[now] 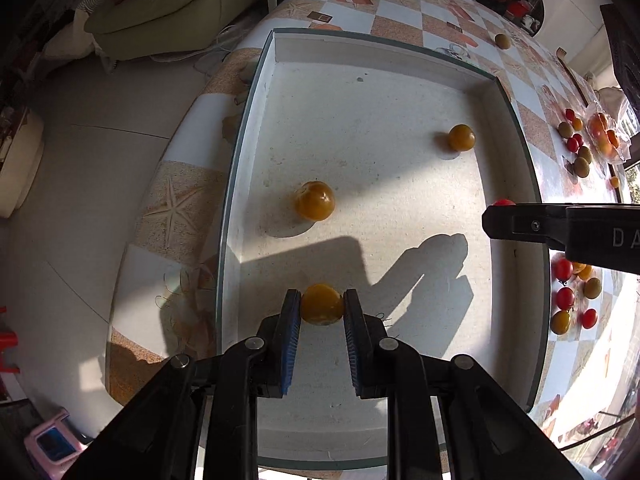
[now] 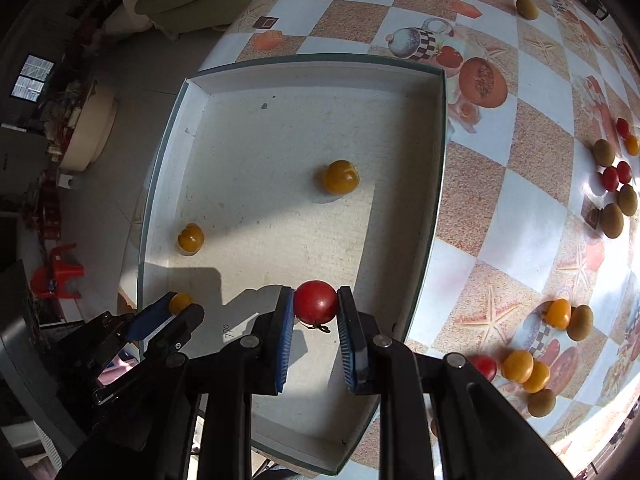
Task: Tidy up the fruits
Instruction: 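Open both tools to release the tomatoes into the tray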
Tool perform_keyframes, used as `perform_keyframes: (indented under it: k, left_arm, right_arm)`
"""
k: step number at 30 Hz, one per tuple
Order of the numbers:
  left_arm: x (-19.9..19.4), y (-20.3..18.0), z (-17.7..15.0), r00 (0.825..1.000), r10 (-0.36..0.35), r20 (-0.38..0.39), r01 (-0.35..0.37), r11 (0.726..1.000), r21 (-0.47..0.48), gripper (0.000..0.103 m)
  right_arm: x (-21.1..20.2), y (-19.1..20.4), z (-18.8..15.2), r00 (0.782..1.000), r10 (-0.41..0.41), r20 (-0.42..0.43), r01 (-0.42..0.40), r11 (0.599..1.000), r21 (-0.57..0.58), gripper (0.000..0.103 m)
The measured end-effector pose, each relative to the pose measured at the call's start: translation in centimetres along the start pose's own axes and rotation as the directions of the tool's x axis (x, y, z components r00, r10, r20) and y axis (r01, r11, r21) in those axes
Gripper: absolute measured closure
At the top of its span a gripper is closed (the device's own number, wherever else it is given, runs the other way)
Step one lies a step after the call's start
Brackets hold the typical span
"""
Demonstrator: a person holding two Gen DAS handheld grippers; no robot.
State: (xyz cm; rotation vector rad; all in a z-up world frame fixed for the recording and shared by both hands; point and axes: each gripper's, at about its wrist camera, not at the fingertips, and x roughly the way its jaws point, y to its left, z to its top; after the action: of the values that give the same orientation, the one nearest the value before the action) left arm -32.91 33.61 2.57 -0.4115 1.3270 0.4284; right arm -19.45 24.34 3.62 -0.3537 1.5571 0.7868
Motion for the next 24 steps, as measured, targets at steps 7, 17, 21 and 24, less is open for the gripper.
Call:
perform_keyframes:
  k: [7,17,21,24]
  left_arm:
    - [0.6,0.0,-0.2,1.0,0.013,-0.002,-0.013,1.0,0.0,0.08]
    - [0.8,-0.9,0.0,0.999,0.031,-0.007,-0.031,0.999,0.016,0.043]
    - [0.6,-1.3,-0.2,0.999,0.054,-0.006,-0.054,0.998,0.04,0.039]
    - [0.6,-1.1,-0.3,0.999,0.049,-0.022,-0.048,0.998,0.035,0.039]
  right_arm:
    - [2.2,1.1,0.3,0.997,-0.074,-0.026,0.073,0.996,-0.055,0.078]
    - [3.1,3.0,0.7,0.993,-0.114,-0.024,0.11,0.985,-0.132,0.063]
    - [3.4,3.8,1.0,0.993,-0.119,-0.026,0.115,0.985,-0.129,0.043]
    - [2.9,3.7,1.0,0.995,-0.1,-0.022,0.097,0.988,-0.117,0.028]
